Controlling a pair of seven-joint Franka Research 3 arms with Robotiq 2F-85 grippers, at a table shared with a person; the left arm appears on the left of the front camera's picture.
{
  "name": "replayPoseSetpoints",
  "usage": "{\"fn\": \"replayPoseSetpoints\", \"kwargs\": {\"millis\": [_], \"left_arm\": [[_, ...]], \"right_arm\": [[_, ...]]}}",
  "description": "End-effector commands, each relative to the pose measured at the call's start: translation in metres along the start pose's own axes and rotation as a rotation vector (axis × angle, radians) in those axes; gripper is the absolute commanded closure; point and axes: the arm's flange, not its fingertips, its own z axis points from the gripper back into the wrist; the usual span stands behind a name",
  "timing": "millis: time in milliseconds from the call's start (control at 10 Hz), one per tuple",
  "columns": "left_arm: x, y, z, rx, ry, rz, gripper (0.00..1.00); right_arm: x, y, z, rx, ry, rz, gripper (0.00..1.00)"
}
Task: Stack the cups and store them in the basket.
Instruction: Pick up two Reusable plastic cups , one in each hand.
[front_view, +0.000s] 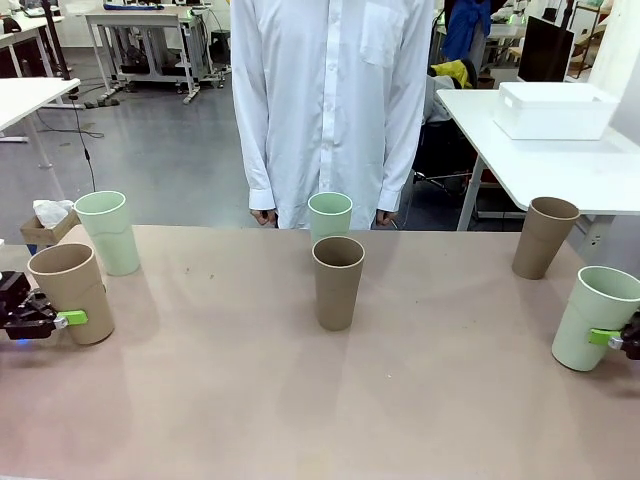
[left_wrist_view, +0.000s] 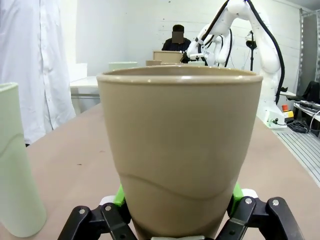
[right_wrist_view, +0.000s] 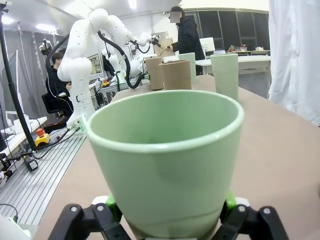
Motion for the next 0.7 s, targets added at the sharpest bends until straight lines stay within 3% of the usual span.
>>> {"fn": "replayPoseSetpoints", "kwargs": {"millis": [0, 100, 200, 300, 400, 600], "left_arm": [[-0.018, -0.027, -0.005, -0.021, -0.030, -0.067, 0.25], [-0.018, -0.027, -0.004, -0.025, -0.027, -0.065, 0.58], [-0.018, -0.027, -0.004, -0.025, -0.008, -0.070, 0.44], [-0.016, -0.025, -0.003, -0.043, -0.041, -0.037, 0.77], [0.002, -0.003, 0.002, -0.015, -0.016, -0.018, 0.77], [0.002, -0.003, 0.002, -0.015, -0.016, -0.018, 0.77]], "right_arm": [[0.002, -0.004, -0.007, -0.018, 0.001, -0.011, 0.50], [0.003, -0.005, -0.007, -0.020, 0.000, -0.011, 0.60], [0.002, -0.005, -0.007, -0.021, 0.002, -0.010, 0.70], [0.003, -0.003, -0.006, 0.003, 0.033, 0.018, 0.80], [0.000, 0.000, 0.000, 0.001, 0.000, 0.000, 0.80], [0.000, 0.000, 0.000, 0.001, 0.000, 0.000, 0.80]]}}
